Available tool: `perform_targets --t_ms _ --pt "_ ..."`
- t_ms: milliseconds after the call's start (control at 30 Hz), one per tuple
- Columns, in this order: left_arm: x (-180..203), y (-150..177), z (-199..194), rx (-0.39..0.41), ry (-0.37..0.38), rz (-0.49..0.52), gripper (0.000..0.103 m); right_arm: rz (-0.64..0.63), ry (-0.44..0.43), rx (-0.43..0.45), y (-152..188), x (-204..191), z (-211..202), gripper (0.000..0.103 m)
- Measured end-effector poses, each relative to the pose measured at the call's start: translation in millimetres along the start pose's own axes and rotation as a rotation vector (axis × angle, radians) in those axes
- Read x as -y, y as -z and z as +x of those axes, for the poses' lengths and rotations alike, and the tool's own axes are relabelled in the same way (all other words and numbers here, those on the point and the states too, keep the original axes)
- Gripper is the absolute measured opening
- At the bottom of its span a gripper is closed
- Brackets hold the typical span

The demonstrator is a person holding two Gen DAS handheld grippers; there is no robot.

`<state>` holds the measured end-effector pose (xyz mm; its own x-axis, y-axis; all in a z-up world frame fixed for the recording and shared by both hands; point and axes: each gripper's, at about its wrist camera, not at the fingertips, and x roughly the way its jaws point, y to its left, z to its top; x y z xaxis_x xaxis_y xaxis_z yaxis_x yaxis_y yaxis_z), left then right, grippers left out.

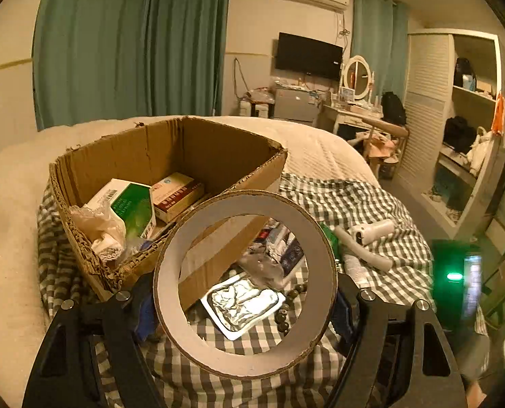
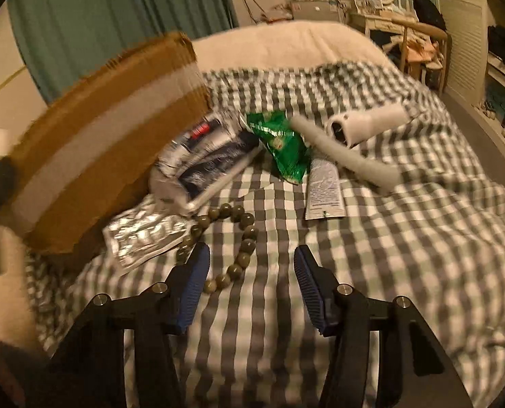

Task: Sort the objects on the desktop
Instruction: 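Grasp the dark beaded bracelet with the right tool while the left tool holds the tape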

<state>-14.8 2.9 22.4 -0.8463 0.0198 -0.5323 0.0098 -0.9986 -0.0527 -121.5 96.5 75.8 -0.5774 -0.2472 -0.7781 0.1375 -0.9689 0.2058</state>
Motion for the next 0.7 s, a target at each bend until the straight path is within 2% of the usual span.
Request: perform_targets --t_ms 67,100,167,200,333,467,567,700 --pt "3.1 -0.5 -1.4 0.02 -0.002 0.032 0.08 0.008 0.011 -0.037 -0.4 -0.5 19.1 0.042" --pt "1.7 -1.5 -2.7 0.035 0.002 0.028 0.08 0.009 0.014 -0.052 -0.3 -1.2 26.0 0.033" --pt "2.0 -0.5 -2.2 0.035 0.014 0.015 0.08 -0.02 0.032 -0.05 1.3 -4.7 33.2 0.022" --pt "1.2 0.1 -0.1 0.028 0.017 0.006 0.08 -0.032 0.029 -0.05 1.7 -6.0 33.6 0.013" --pt "-5.8 4.3 15.6 -0.031 0.037 -0.053 0.08 -0.045 0.009 -0.034 3.0 -5.1 17.3 0.011" --pt "-5.7 5.7 17.4 -0.042 0.05 -0.073 0.08 -0.045 -0.009 0.036 -5.2 -1.3 -23.1 0.011" --pt "-5.9 5.8 16.2 -0.038 0.053 -0.08 0.08 -0.091 0.023 0.074 -15.6 -5.9 -49.7 0.011" --pt "-5.9 4.8 14.4 -0.043 0.067 -0.092 0.08 -0.131 0.059 0.073 -27.8 -6.2 -76.2 0.011"
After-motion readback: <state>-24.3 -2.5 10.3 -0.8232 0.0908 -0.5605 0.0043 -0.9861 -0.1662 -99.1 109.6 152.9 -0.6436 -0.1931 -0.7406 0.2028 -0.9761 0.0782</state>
